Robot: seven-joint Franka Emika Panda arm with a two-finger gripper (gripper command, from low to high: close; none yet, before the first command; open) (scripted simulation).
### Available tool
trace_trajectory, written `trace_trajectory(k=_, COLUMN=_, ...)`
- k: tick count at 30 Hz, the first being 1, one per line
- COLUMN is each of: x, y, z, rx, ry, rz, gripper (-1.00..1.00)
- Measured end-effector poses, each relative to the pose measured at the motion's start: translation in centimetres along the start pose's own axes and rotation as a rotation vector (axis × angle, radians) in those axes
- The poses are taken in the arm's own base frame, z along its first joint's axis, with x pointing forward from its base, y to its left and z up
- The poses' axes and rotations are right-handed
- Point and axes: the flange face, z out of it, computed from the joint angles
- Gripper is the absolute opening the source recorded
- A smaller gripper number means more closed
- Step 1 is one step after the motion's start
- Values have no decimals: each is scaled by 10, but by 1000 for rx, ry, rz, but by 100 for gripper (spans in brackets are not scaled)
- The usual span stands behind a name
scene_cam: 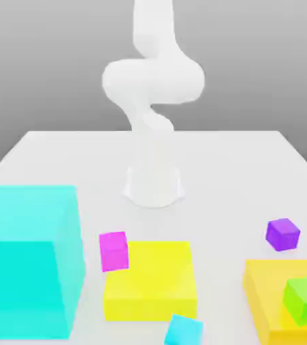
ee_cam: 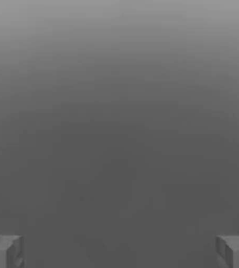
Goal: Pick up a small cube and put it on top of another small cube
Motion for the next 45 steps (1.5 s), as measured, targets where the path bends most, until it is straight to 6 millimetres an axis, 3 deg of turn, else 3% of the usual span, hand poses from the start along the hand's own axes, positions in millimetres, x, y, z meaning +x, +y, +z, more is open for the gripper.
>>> trace_trajectory(k=8, x=-24, y=2, z=151, rx=-200, ry=-99, rz=69, gripper=0)
trace_trajectory(k=17, x=-81, y=44, z=302, rx=-391, ry=-232, rz=149, gripper=0)
trace_trajectory(k=24, x=-148, y=95, z=396, rx=-521, ry=-355, rz=221, gripper=0)
trace_trajectory(k=28, x=-192, y=127, z=438, rx=-581, ry=-425, rz=264, gripper=0)
trace_trajectory(k=32, x=-220, y=154, z=479, rx=-591, ry=-436, rz=272, gripper=0)
trace_trajectory(k=33, x=-225, y=159, z=485, rx=-591, ry=-436, rz=272, gripper=-100)
trace_trajectory(k=40, x=-225, y=158, z=485, rx=-591, ry=-435, rz=272, gripper=-100)
trace_trajectory(k=44, x=-203, y=136, z=450, rx=-591, ry=-436, rz=272, gripper=-100)
trace_trajectory(k=45, x=-203, y=122, z=440, rx=-584, ry=-443, rz=245, gripper=-100)
